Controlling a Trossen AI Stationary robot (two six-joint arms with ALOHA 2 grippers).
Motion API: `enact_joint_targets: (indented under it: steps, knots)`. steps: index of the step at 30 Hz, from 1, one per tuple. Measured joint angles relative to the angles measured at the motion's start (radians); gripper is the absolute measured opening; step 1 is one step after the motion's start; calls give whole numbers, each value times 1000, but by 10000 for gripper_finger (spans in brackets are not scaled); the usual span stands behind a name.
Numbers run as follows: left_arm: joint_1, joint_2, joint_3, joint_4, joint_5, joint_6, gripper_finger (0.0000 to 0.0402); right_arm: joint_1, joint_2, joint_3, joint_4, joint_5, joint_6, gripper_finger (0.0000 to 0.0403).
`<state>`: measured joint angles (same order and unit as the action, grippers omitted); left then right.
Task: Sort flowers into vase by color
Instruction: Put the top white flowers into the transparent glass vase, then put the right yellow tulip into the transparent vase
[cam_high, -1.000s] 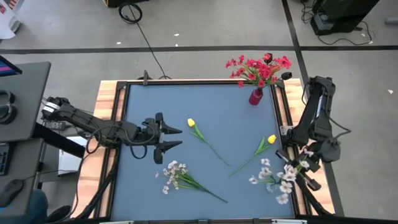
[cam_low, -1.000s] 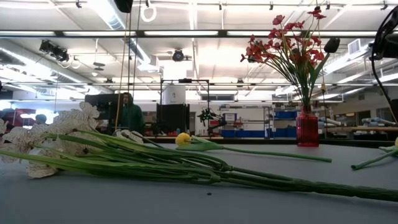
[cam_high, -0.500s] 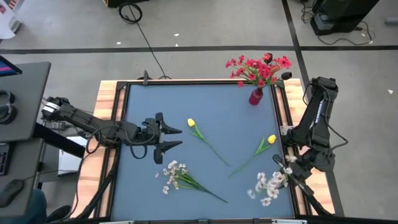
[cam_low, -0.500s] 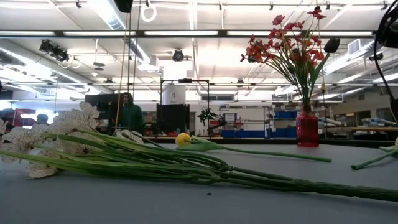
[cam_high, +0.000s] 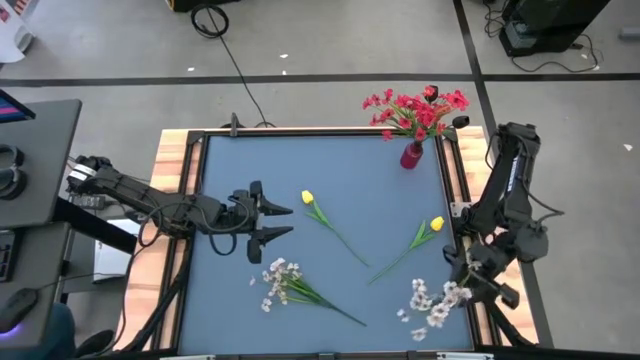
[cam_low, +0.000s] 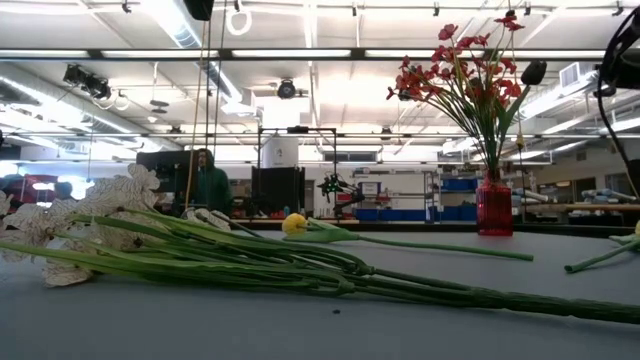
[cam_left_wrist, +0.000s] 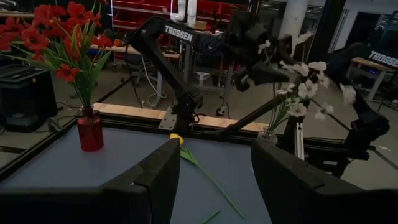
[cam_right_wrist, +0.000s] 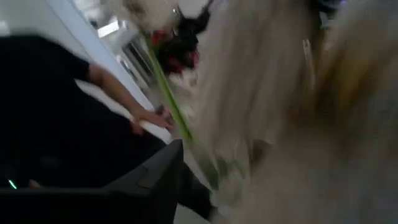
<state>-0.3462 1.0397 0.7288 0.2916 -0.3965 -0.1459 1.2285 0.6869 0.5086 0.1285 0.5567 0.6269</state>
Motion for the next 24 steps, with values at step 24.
enact_joint_targets:
  steps: [24]
  knots:
    - [0, 0, 0, 0, 0, 0, 203, -234, -107, 0, 402, 937, -203, 146]
